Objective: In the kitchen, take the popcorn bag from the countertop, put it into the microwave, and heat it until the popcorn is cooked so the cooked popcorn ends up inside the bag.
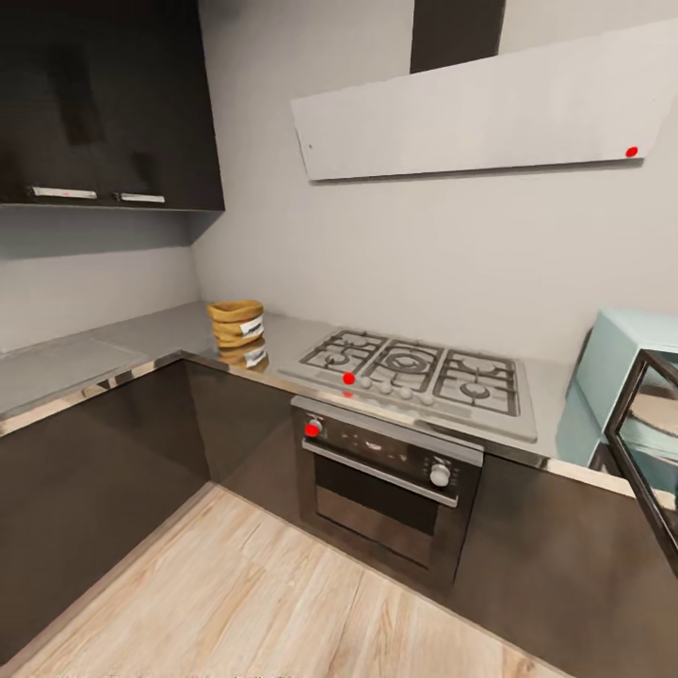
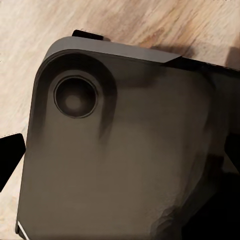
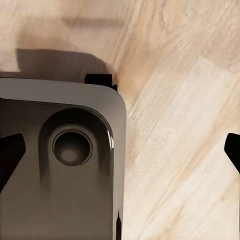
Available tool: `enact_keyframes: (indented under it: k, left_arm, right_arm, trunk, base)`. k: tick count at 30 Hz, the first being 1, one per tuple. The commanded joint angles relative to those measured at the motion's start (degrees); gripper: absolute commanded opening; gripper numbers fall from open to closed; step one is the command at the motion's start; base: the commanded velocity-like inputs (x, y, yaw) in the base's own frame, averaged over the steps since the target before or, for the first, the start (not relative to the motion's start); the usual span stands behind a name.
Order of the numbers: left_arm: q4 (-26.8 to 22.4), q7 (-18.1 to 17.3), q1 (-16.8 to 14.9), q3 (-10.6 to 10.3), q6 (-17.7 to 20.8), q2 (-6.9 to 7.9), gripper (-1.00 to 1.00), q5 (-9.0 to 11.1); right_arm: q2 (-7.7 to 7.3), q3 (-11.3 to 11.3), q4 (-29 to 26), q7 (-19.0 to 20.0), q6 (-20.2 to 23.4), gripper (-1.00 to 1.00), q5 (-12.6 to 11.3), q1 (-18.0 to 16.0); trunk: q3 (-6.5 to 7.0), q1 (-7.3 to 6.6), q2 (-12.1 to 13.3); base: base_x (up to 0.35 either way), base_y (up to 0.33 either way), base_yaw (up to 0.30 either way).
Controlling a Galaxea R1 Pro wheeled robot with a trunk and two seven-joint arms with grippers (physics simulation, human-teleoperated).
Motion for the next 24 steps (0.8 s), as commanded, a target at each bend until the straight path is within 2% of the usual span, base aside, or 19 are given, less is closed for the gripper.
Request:
enact_keyframes:
  k: [1,24]
  left_arm:
    - [0.0,0.0,0.0,0.2,-0.1,0.00,1.00,0.3]
    - [-0.1,0.0,0.0,0.2,-0.1,0.07,1.00,0.3]
  right_arm:
    - [-0.06,-0.5,0.2,0.1,-0.3,1.00,0.4,-0.1]
    - [-0.07,-0.5,0.2,0.1,-0.3,1.00,0.3,-0.1]
  trunk:
    - [-0.05,0.00,0.0]
    - [-0.05,0.00,0.0]
  base:
    - [0.000,0.000,0.270]
    - [0.000,0.000,0.270]
